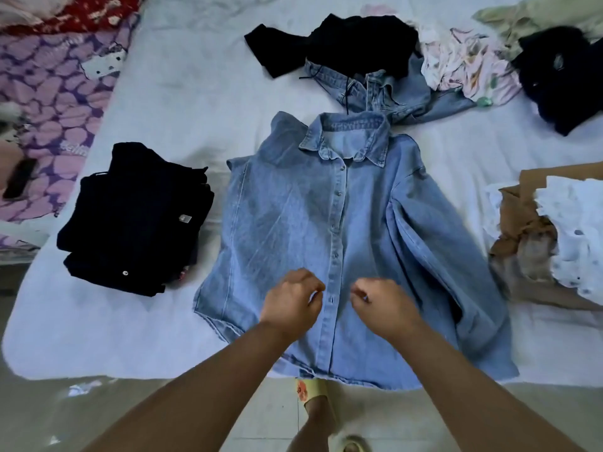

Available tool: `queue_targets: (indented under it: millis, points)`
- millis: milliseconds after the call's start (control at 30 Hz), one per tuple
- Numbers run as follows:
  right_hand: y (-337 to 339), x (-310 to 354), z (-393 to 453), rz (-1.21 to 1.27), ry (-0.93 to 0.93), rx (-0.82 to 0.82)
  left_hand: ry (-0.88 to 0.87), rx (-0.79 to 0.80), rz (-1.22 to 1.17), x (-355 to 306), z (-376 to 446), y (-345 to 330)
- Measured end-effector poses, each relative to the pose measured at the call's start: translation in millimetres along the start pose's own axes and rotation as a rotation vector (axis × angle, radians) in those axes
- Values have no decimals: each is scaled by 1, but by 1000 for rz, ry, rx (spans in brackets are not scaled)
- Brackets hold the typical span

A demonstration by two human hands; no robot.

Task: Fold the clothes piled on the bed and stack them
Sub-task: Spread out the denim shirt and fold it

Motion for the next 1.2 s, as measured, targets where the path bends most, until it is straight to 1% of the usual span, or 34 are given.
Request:
queue_targets:
  millis: [67, 133, 233, 300, 367, 433, 500, 567, 633, 767, 833, 900, 1000, 1067, 1200]
  points:
    - [12, -10, 27, -16, -14, -50, -96, -63, -12, -6, 32, -2]
    - [21, -19, 50, -44, -19, -95, -164, -72, 0, -18, 61, -5]
    - [24, -37, 85, -106, 6, -122, -150, 4, 44, -31, 106, -21]
    - [18, -48, 101, -146, 60, -112, -102, 86, 74, -38, 127, -32]
    - [8, -57, 115, -173, 102, -99, -3, 171, 146, -36, 147, -48]
    - [-3, -63, 125, -200, 137, -112, 106, 156, 197, -30, 158, -61]
    - [-12, -67, 134, -243, 176, -92, 230, 146, 188, -23, 160, -71]
    - [-22, -72, 140, -270, 206, -78, 364, 138, 118, -14, 161, -77]
    - [-30, -78, 144, -263, 234, -87, 422, 71, 23, -5, 163, -77]
    - [-39, -87, 154, -276, 354, -171, 334, -44, -81, 8, 165, -74]
    - [-41, -89, 160, -294, 410, -189, 283, -88, -127, 11, 165, -72]
    - [-45, -93, 166, -306, 474, -189, 259, -98, -146, 11, 166, -71]
    - [-49, -96, 173, -305, 555, -185, 224, -81, -105, 11, 170, -71]
    - [-52, -96, 176, -305, 574, -200, 178, -90, -79, 10, 172, -73]
    - [-62, -102, 178, -283, 567, -296, 83, -133, -62, 13, 176, -78]
Point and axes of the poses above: each hand's wrist, its own z-axis towards the middle knuckle, its own y-axis out of the back of the hand, x = y × z, the point moved 2 cm from there along z, towards the middle knuckle, and after that the axes turned 15 degrees about y, right-handed, at the moved point
